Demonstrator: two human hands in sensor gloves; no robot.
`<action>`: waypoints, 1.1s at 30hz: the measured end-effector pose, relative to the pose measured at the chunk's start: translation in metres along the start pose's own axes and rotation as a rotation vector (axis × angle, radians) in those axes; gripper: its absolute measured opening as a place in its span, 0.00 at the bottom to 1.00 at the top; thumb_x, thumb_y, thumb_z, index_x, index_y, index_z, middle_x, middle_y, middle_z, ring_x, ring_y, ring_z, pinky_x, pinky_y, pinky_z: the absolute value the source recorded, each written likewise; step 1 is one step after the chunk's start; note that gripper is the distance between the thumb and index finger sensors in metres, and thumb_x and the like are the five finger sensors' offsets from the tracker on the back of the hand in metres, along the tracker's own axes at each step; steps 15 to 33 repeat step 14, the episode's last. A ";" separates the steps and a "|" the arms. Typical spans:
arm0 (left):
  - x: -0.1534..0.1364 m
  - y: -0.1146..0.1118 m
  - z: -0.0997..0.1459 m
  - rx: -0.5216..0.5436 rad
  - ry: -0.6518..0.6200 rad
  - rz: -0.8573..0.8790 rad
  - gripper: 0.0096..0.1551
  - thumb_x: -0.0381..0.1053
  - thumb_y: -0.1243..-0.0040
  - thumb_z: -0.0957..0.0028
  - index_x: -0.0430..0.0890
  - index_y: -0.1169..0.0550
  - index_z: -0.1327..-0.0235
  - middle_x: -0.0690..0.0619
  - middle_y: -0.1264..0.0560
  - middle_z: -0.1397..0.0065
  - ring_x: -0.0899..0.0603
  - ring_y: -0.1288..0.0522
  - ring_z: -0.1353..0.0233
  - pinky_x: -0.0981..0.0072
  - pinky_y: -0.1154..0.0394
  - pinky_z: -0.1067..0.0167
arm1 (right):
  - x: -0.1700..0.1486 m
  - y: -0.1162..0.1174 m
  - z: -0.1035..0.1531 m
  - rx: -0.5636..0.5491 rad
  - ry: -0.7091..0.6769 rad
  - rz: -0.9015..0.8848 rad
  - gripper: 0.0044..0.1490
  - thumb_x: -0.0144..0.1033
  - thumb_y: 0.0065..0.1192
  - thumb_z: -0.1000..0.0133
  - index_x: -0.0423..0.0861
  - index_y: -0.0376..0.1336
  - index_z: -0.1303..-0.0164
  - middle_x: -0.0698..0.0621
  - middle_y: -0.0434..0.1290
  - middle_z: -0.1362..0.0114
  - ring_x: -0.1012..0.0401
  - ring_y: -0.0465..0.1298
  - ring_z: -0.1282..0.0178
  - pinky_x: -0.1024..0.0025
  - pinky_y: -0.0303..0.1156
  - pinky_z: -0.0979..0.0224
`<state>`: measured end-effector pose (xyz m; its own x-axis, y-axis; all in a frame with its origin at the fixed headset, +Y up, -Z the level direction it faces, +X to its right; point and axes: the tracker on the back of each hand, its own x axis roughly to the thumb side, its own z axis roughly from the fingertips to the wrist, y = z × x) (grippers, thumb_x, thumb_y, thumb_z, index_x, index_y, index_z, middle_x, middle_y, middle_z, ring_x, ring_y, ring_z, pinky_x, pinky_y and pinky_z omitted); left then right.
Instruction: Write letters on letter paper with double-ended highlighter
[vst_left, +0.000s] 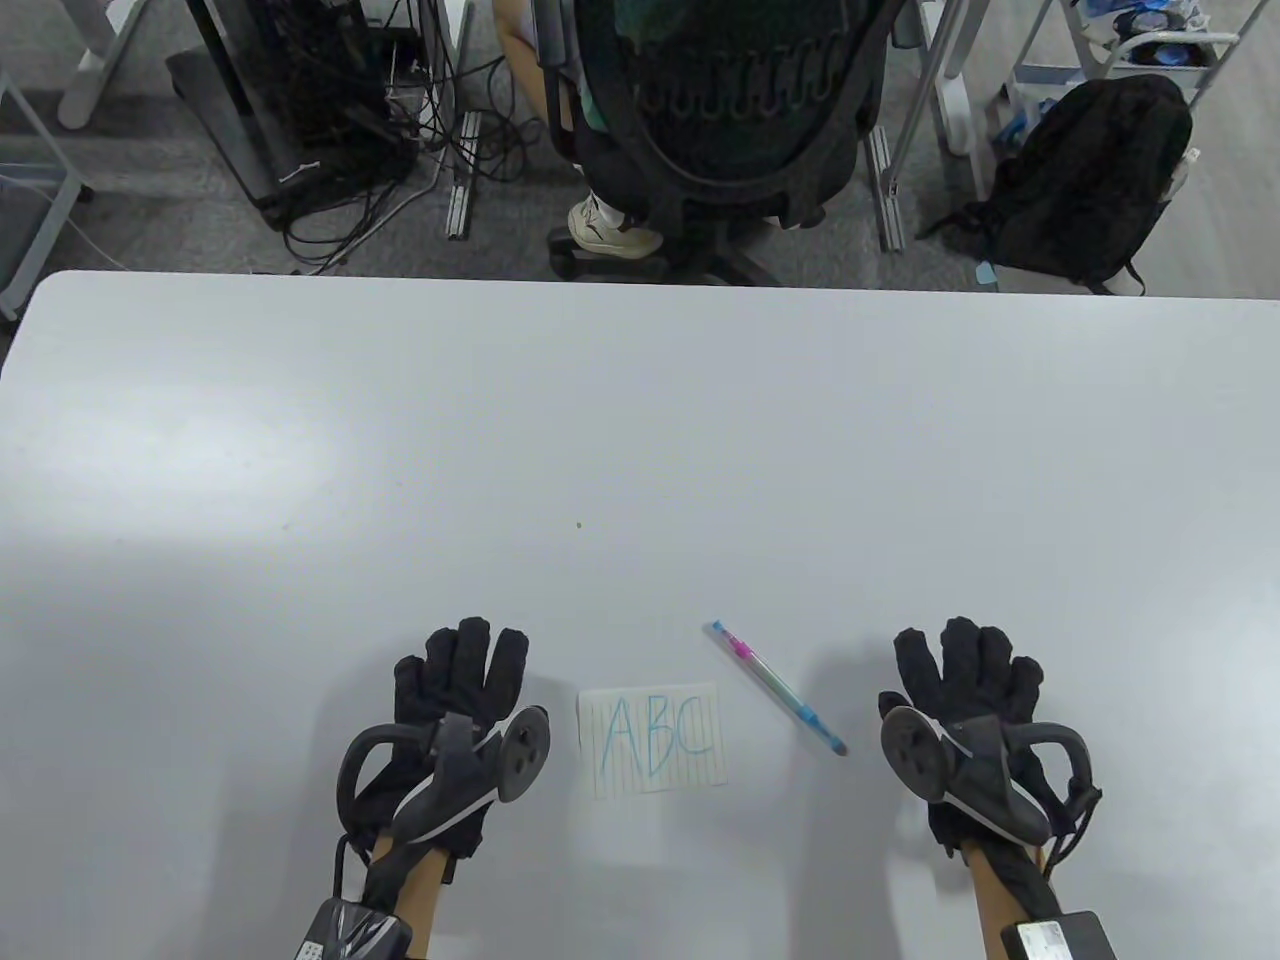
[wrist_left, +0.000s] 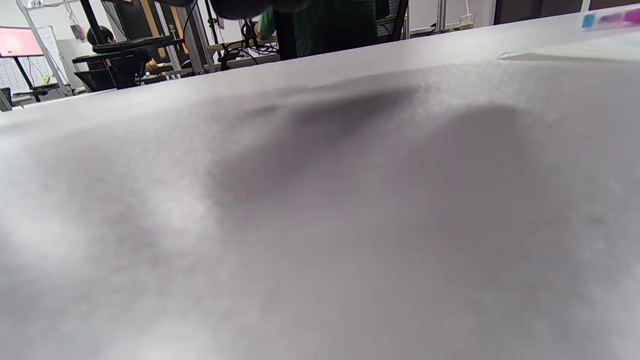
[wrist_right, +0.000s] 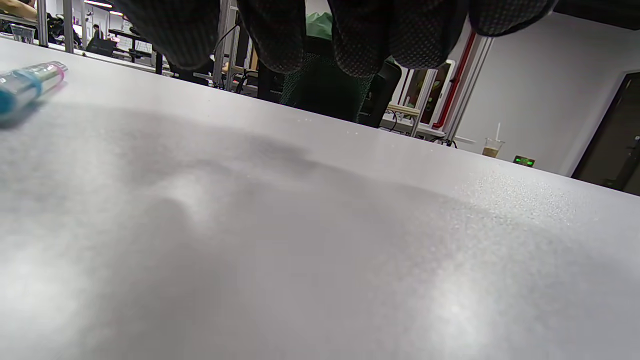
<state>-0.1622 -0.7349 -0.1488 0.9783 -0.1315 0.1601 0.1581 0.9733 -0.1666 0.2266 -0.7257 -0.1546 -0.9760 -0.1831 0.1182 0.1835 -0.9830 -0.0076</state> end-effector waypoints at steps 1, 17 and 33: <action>0.000 0.000 0.000 -0.003 0.000 0.003 0.45 0.67 0.62 0.39 0.49 0.52 0.11 0.39 0.54 0.09 0.29 0.49 0.12 0.30 0.46 0.20 | 0.000 0.000 0.000 0.002 -0.002 0.004 0.42 0.52 0.49 0.39 0.44 0.53 0.16 0.24 0.56 0.17 0.26 0.56 0.21 0.23 0.52 0.28; 0.003 -0.002 0.001 -0.004 0.002 -0.036 0.45 0.67 0.62 0.39 0.49 0.52 0.11 0.39 0.54 0.09 0.29 0.49 0.12 0.30 0.46 0.20 | 0.004 0.000 0.002 -0.005 -0.003 0.037 0.42 0.52 0.49 0.39 0.43 0.53 0.16 0.24 0.56 0.17 0.26 0.56 0.22 0.24 0.54 0.28; 0.003 -0.002 0.001 -0.004 0.002 -0.036 0.45 0.67 0.62 0.39 0.49 0.52 0.11 0.39 0.54 0.09 0.29 0.49 0.12 0.30 0.46 0.20 | 0.004 0.000 0.002 -0.005 -0.003 0.037 0.42 0.52 0.49 0.39 0.43 0.53 0.16 0.24 0.56 0.17 0.26 0.56 0.22 0.24 0.54 0.28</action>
